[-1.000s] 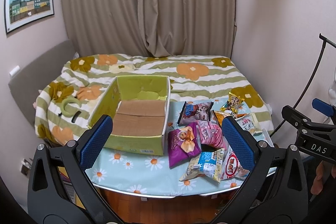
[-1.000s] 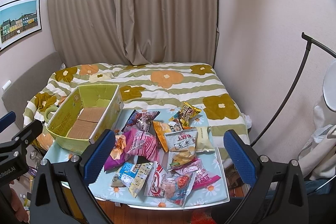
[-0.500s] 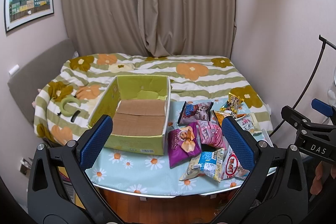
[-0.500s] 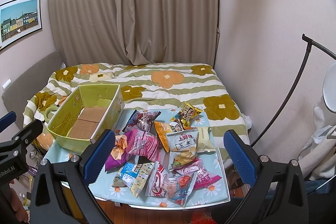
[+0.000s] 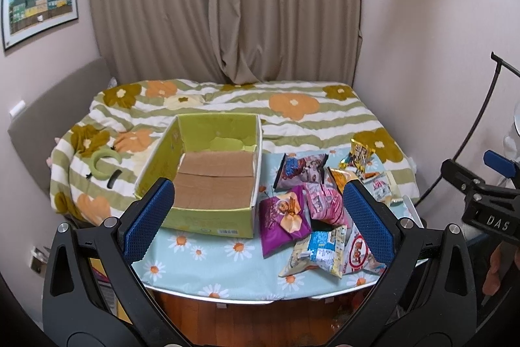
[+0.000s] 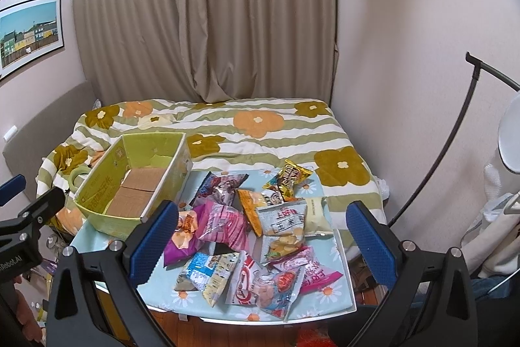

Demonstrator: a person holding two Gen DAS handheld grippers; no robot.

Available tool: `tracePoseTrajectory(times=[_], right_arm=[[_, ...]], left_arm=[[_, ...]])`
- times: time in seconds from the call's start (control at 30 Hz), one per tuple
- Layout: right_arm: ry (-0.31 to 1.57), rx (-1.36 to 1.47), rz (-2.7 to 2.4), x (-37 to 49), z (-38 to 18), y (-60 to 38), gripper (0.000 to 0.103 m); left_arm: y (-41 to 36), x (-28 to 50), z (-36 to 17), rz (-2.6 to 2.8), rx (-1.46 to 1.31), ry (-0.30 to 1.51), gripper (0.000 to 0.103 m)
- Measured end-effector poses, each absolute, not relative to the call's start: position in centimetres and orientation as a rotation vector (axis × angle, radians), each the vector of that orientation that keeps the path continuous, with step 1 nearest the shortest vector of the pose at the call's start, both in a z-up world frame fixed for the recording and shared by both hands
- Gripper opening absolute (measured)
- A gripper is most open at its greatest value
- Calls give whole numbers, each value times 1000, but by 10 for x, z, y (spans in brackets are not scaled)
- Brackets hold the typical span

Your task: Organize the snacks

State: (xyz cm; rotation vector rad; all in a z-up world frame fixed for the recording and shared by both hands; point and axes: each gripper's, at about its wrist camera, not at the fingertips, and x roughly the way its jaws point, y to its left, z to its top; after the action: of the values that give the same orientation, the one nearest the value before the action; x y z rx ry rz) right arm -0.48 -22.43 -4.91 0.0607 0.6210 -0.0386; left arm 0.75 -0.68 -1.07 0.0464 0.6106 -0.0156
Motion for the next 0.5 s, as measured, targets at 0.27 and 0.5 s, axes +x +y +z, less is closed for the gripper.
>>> tracePoseTrajectory(times=[0.27,0.5], right_arm=[[725,143,-109,-6,-85,-253,103],[874,252,-7,8,-156,-285,103]], left_arm=[[-12,41,-55,-169,29,799,102],[-53,71,-132,-277,-3,973,102]])
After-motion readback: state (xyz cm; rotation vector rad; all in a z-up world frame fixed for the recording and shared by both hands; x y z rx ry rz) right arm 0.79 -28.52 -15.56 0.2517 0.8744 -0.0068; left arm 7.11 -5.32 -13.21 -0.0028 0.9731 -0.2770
